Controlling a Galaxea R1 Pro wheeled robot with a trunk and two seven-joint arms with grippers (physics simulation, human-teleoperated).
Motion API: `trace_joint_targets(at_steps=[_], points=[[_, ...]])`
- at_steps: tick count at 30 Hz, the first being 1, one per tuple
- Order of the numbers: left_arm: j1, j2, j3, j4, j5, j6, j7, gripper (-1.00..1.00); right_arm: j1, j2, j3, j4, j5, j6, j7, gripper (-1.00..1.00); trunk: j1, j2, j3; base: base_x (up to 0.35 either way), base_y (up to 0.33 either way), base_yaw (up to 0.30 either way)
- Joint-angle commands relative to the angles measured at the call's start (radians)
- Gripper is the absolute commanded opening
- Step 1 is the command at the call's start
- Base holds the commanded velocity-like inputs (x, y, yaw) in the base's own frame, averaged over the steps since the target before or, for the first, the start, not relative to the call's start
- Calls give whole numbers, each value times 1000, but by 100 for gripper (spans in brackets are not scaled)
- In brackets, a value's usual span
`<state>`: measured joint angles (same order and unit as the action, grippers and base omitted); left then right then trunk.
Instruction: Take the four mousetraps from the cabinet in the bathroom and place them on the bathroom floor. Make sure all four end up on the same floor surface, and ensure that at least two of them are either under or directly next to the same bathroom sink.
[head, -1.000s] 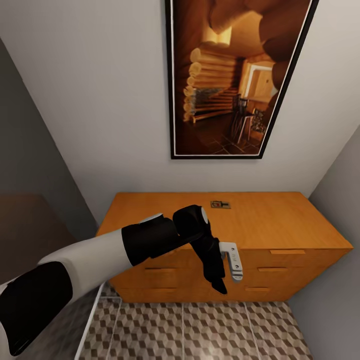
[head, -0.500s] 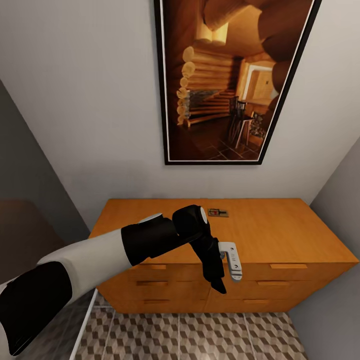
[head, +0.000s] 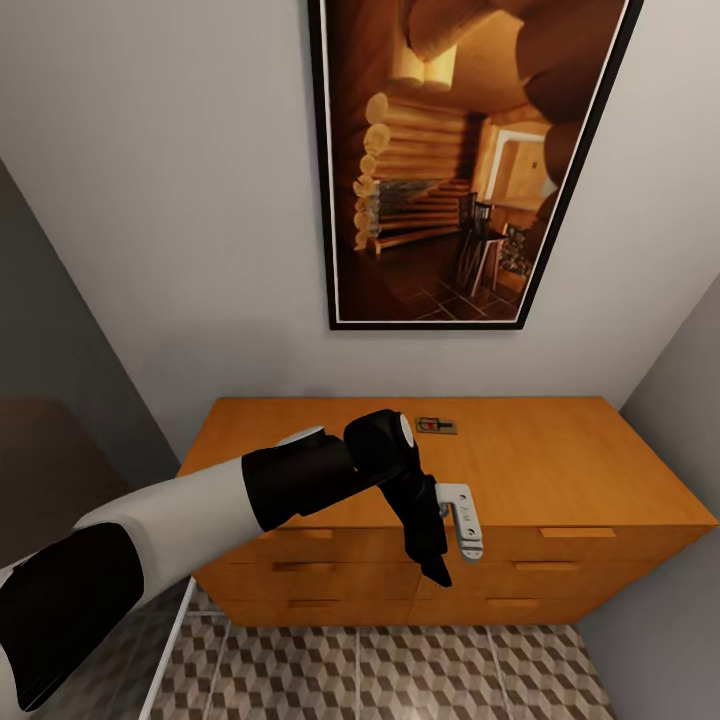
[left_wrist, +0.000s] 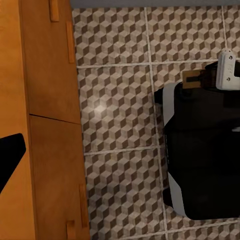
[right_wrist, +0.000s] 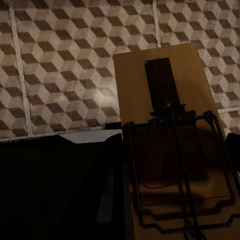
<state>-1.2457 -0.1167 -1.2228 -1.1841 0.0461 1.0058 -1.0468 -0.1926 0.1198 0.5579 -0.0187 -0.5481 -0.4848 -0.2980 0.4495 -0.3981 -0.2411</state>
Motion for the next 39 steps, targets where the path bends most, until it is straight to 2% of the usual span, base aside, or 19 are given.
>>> trace_joint_targets(at_steps=[1, 5, 10, 17, 21, 35, 39], points=[[-1, 0, -1, -1, 4, 8, 1, 100, -1, 0, 8, 0, -9, -3, -1, -100, 1, -2, -2, 0, 0, 0], [-1, 0, 3, -6, -11, 8, 1, 100, -1, 0, 8, 0, -9, -3, -1, -100, 1, -2, -2, 0, 0, 0], [-1, -1, 8, -11, -77, 10, -8, 100, -1, 0, 8, 0, -9, -3, -1, -100, 1, -2, -2, 0, 0, 0], [-1, -1, 11, -12, -124, 9, -81, 100, -1, 0, 8, 0, -9, -2, -1, -100, 1, -2, -2, 0, 0, 0], [-1, -1, 11, -12, -135, 8, -94, 100, -1, 0, 8, 0, -9, -2, -1, -100, 1, -2, -2, 0, 0, 0], [-1, -1, 11, -11, -138, 8, -99, 100, -1, 0, 9, 0, -9, -2, -1, -100, 1, -2, -2, 44, 0, 0], [-1, -1, 26, -11, -138, 8, -99, 100, -1, 0, 9, 1, -9, -2, -1, -100, 1, -2, -2, 184, 0, 0]])
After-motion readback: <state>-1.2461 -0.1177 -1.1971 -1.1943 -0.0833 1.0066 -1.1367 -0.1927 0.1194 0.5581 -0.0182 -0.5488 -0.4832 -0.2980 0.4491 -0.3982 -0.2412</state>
